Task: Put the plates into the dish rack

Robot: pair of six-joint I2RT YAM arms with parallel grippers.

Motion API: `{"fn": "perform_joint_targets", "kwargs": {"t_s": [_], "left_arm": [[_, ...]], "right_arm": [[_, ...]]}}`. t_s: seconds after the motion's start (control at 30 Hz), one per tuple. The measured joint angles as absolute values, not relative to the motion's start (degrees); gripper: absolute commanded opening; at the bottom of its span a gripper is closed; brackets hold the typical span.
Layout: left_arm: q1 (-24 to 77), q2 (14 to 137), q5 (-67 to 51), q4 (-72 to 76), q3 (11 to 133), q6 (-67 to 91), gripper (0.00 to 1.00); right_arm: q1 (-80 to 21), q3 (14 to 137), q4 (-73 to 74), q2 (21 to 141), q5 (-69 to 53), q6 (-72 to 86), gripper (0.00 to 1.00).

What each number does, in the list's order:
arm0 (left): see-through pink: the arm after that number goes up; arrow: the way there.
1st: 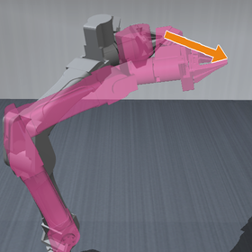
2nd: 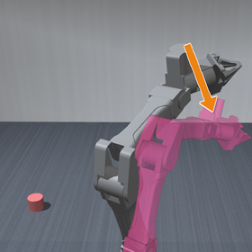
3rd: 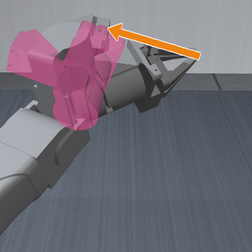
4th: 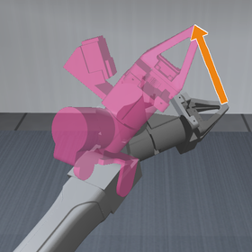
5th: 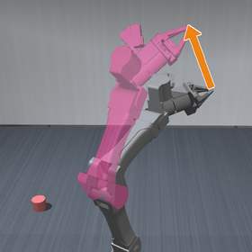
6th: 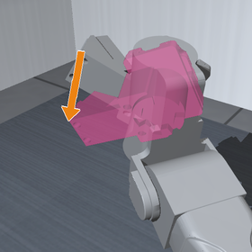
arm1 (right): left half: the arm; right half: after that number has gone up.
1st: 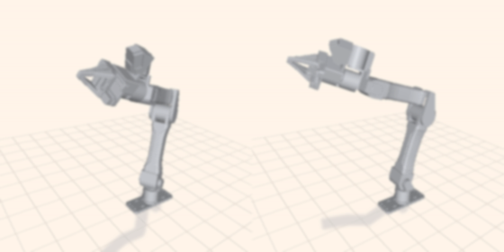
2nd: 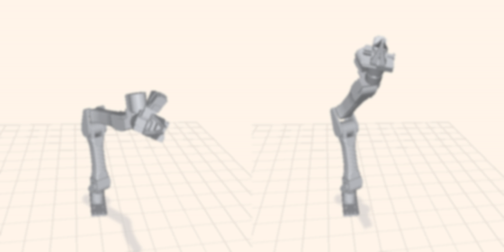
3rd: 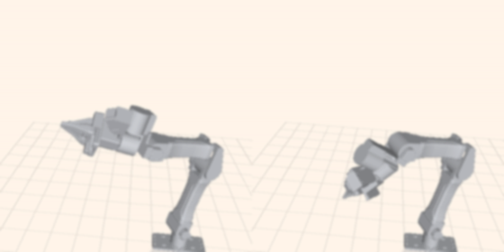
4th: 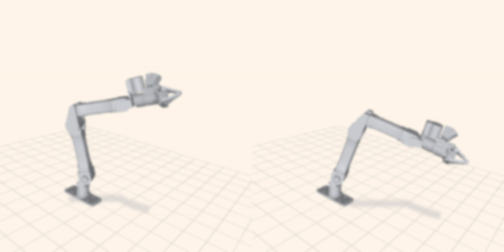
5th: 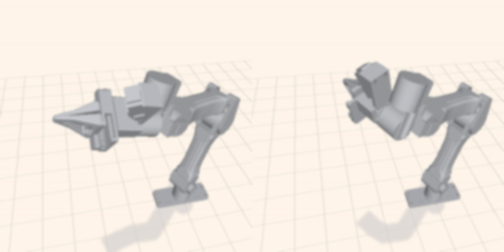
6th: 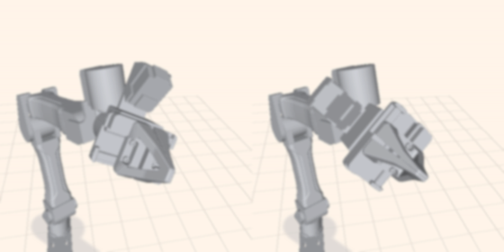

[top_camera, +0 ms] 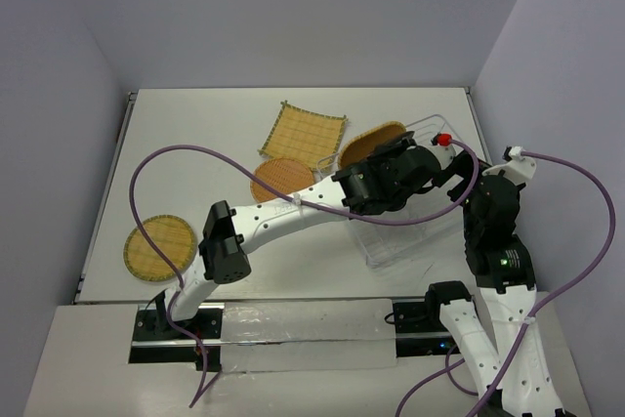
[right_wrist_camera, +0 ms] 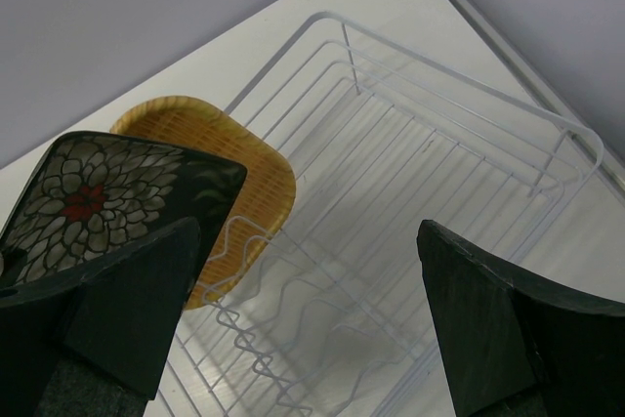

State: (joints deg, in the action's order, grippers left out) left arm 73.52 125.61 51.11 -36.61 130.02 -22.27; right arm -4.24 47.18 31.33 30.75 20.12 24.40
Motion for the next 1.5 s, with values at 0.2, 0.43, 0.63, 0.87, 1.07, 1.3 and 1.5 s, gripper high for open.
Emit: {"fn": "perform_joint_targets", "kwargs": {"t_s": [0.2,0.43,0.63,0.87,1.07,1.3,1.5], "left_arm": [[73.07,127.24,49.93,-36.93,130.1,-19.49,0.0],[71.91,129.08,46.67,-38.68,130.1,-16.35,0.0],[70.76,129.27,42.87,-40.63,130.1,-14.71,0.2],[70.34,129.27,42.81,-38.96,130.4,-13.95,0.48],[69.63,129.27,41.44,-38.46,130.89,-14.04,0.52],[68.85,129.19,38.89,-38.42,133.26,-13.55,0.7],[68.22,124.7,29.7,-38.56,133.62,-12.01,0.87]], "right_arm": [[-4.24,46.74,31.35,30.22,20.01,24.4,1.0],[-4.25,46.48,31.38,30.39,19.73,24.4,1.0],[-4.25,46.48,31.31,30.87,19.41,24.4,1.0],[-4.25,46.48,31.31,31.64,19.23,24.4,1.0],[-4.25,46.48,31.31,31.79,19.22,24.39,1.0],[-4.25,46.48,31.31,31.8,19.19,24.38,1.0],[-4.25,46.48,31.31,32.11,17.69,24.02,1.0]]}}
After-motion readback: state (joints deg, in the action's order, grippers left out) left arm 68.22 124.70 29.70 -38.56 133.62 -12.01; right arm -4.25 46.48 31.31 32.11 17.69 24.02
